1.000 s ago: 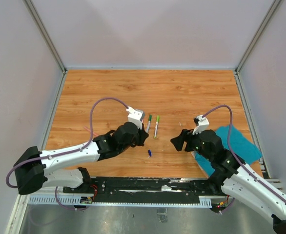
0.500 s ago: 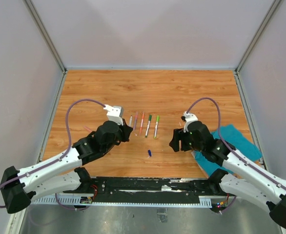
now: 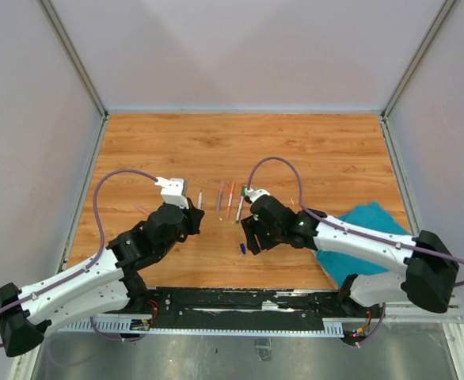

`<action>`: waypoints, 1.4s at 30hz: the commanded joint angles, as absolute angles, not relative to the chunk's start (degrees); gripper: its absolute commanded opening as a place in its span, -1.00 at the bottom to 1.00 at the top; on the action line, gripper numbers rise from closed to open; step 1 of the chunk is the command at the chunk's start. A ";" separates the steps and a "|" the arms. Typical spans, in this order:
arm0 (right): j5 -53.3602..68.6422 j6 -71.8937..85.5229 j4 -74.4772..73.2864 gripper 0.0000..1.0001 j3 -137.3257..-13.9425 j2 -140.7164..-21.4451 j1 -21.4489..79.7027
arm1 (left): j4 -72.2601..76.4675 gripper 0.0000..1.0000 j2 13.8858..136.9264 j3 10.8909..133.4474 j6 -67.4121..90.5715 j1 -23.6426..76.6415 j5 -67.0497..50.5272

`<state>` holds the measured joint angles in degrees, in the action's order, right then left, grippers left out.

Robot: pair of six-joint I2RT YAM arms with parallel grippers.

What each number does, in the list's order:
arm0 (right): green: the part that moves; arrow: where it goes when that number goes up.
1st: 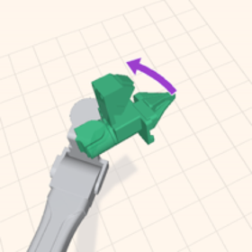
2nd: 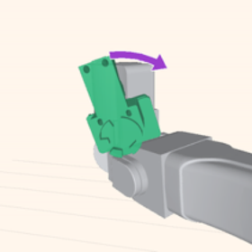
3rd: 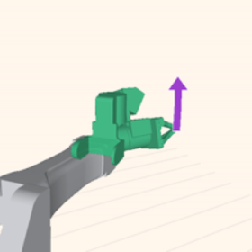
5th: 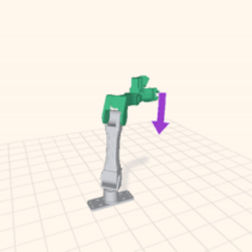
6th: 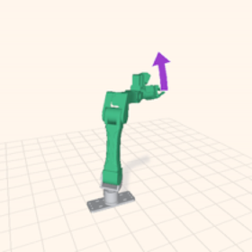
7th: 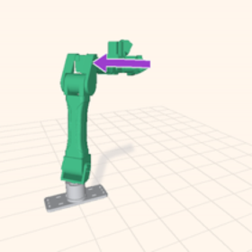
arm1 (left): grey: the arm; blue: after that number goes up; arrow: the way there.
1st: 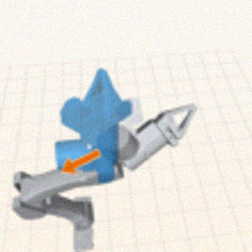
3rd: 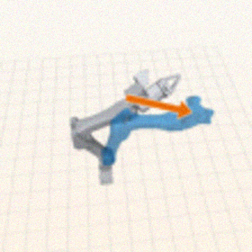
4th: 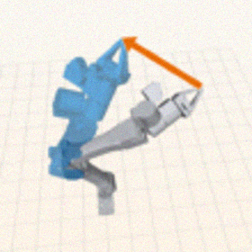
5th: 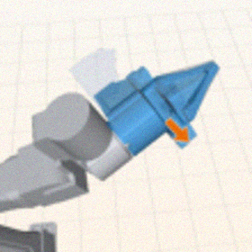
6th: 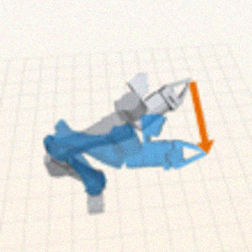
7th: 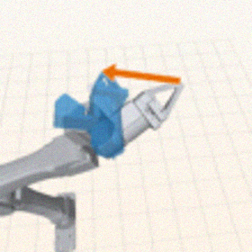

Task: Insert the pens into the pen caps
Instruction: Pick up the pen cap from the center of the board.

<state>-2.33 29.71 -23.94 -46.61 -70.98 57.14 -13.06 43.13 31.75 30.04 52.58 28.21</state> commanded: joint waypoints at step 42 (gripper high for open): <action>-5.90 35.07 -37.97 -0.27 -72.28 -106.66 62.14 | -15.88 -0.99 38.89 29.88 28.48 52.29 32.78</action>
<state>-4.56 34.13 -36.12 -71.44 -105.84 60.60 -16.03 39.35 28.49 29.08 52.58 31.29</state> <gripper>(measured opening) 0.375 0.072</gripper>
